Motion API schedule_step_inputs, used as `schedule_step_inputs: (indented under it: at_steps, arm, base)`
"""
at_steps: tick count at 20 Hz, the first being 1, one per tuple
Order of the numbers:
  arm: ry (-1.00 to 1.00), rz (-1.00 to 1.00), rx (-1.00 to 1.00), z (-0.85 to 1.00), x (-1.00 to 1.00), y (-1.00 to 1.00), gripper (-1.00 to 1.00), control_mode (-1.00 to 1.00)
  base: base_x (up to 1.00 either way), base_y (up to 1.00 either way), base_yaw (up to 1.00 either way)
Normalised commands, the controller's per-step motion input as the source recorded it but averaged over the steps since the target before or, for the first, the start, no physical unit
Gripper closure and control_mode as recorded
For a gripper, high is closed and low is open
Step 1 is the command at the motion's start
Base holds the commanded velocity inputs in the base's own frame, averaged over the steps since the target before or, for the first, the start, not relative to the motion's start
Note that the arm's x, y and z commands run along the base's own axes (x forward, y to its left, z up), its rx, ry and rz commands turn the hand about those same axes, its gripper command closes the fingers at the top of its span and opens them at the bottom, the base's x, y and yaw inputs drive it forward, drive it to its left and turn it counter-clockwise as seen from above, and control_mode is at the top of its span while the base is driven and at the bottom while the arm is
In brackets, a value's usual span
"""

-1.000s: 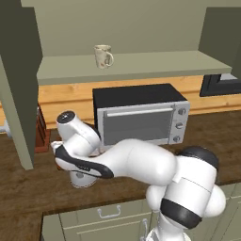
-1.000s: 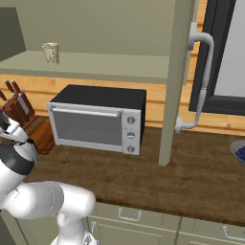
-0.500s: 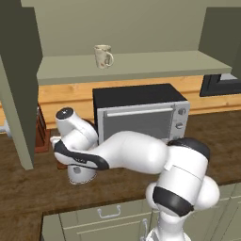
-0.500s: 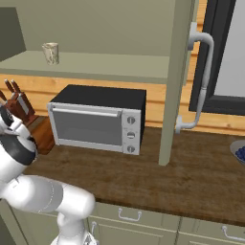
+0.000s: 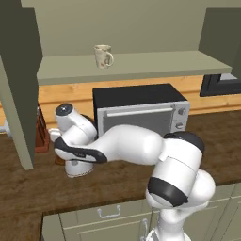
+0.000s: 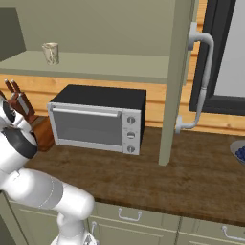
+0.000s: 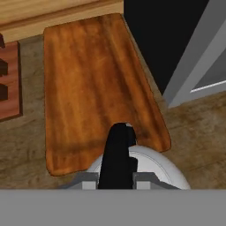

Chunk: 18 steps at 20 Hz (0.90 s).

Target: Pick the kettle from the counter and place it on the tray. Then pick the mug from the cabinet and place it on the tray. Then close the cabinet doors.

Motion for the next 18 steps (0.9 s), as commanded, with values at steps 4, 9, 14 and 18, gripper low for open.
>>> schedule_step_inputs:
  at_steps: [4, 9, 14, 18]
  arm:
    - [-0.04, -0.04, 0.00, 0.34, -0.01, 0.02, 1.00, -1.00]
    - [-0.12, -0.06, 0.00, 0.34, 0.00, 0.00, 1.00, -1.00]
    - [-0.05, -0.05, 0.00, 0.19, -0.14, 0.00, 1.00, -1.00]
    - [0.00, -0.02, 0.00, 0.04, -0.38, 0.00, 1.00, -1.00]
  base:
    - [0.00, 0.00, 0.00]
    - [0.00, 0.00, 0.00]
    - [0.00, 0.00, 0.00]
    - [0.00, 0.00, 0.00]
